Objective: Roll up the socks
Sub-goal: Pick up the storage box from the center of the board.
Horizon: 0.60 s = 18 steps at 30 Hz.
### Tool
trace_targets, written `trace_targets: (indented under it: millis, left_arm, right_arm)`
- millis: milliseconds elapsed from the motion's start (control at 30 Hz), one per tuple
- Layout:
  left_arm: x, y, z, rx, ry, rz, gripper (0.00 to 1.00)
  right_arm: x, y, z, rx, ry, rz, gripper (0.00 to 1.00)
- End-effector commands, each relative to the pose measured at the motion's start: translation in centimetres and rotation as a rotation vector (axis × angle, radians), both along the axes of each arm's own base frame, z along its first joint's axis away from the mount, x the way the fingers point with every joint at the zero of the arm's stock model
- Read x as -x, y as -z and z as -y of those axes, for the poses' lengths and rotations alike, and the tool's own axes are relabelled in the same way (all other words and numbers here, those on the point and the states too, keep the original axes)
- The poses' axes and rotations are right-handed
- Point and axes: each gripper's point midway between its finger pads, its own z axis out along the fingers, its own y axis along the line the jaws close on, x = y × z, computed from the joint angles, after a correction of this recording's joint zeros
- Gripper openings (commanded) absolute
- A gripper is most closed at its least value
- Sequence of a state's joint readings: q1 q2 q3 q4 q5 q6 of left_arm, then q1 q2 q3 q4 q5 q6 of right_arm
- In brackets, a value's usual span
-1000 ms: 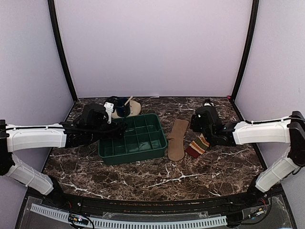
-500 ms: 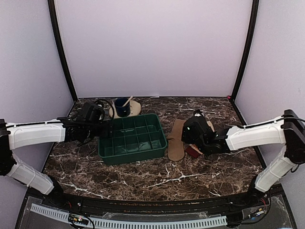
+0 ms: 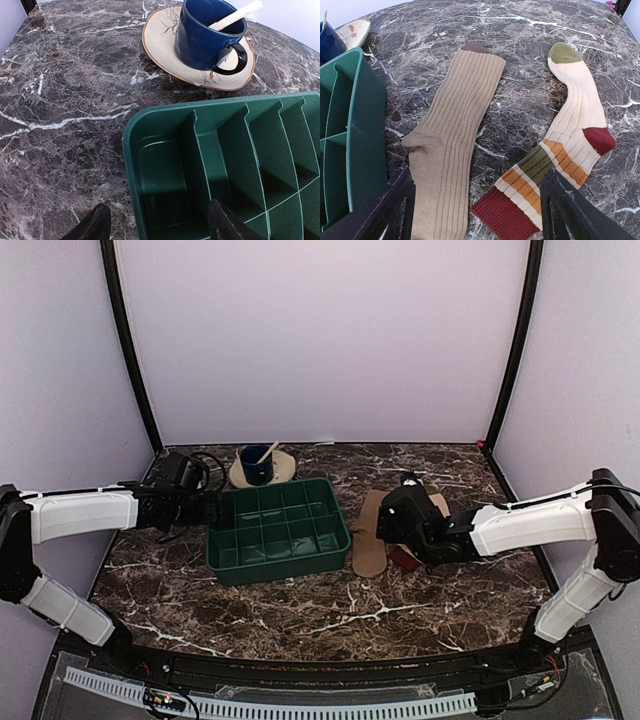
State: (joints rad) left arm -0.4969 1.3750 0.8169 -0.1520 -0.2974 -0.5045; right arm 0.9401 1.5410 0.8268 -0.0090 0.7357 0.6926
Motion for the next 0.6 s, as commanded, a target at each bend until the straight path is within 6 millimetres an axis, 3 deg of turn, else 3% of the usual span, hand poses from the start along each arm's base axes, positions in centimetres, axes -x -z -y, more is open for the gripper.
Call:
trace_targets:
  millis: [0, 333, 400, 567]
  left_arm:
    - [0.2, 1.3, -0.2, 0.031, -0.006, -0.053, 0.68]
    - [-0.4, 3.1, -0.8, 0.059, -0.020, -0.104, 0.65]
    - [-0.6, 3.4, -0.8, 0.059, -0.020, -0.114, 0.61]
    - [-0.8, 3.7, -0.9, 0.057, -0.024, -0.129, 0.41]
  right_arm:
    - [-0.1, -0.8, -1.1, -0.017, -0.017, 0.012, 0.79]
    - [-0.1, -0.9, -1.4, -0.012, -0.027, 0.012, 0.80]
    - [-0.1, -0.9, -1.4, -0.011, -0.030, 0.009, 0.80]
    - [-0.1, -0.8, -1.5, -0.012, -0.034, 0.009, 0.80]
